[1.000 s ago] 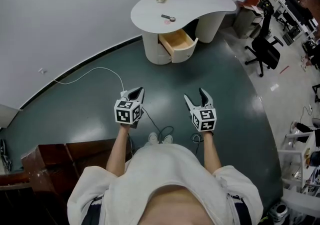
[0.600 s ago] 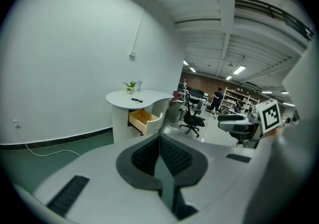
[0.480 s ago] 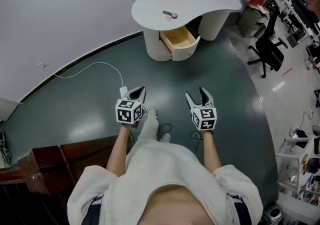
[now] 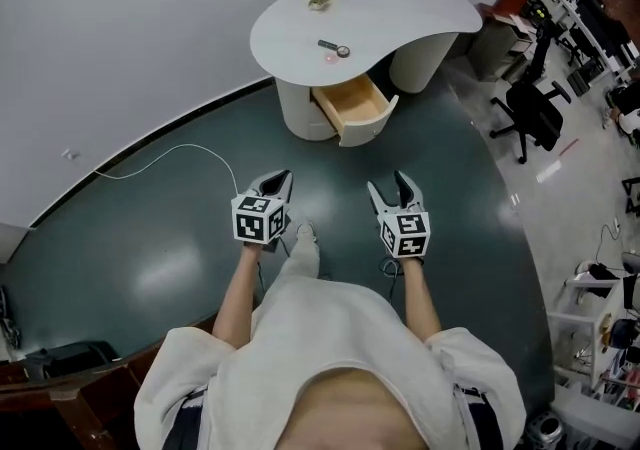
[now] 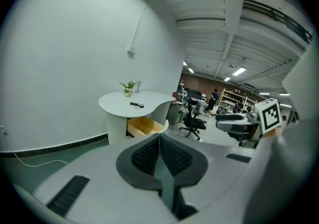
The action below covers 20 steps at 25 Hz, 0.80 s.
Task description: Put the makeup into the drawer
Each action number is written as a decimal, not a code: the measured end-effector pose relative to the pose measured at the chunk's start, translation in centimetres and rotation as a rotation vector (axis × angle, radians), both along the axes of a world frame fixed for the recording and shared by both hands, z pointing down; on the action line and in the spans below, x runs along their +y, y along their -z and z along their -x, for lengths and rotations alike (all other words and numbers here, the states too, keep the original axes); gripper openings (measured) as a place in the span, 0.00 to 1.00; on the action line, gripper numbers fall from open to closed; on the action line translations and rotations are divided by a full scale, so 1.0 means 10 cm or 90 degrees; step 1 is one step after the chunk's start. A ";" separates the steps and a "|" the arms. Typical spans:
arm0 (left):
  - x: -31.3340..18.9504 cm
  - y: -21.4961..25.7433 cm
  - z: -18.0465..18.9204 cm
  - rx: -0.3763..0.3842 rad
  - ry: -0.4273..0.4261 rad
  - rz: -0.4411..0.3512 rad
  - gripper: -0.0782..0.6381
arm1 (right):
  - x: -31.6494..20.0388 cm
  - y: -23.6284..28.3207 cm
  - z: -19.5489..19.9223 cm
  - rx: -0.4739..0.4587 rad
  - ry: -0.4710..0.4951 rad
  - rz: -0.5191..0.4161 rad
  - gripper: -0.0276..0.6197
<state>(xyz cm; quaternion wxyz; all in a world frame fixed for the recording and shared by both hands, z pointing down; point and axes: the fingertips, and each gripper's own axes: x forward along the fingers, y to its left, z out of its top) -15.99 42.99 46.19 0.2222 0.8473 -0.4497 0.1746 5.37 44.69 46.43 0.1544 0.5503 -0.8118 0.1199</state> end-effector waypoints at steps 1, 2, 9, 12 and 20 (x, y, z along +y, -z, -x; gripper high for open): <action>-0.16 0.02 0.00 0.002 -0.004 -0.002 0.13 | -0.16 0.02 0.01 0.000 -0.003 0.000 0.45; -0.33 0.04 0.02 0.004 -0.007 -0.003 0.13 | -0.32 0.04 0.04 0.000 -0.006 -0.002 0.44; -1.42 0.13 0.24 0.018 -0.021 -0.006 0.13 | -1.38 0.17 0.27 0.011 -0.018 -0.009 0.42; -1.79 0.11 0.33 0.020 -0.030 -0.004 0.13 | -1.73 0.17 0.34 0.019 -0.028 -0.011 0.42; -2.31 -0.02 0.31 0.020 -0.052 0.014 0.13 | -2.20 0.00 0.37 0.022 -0.040 0.011 0.42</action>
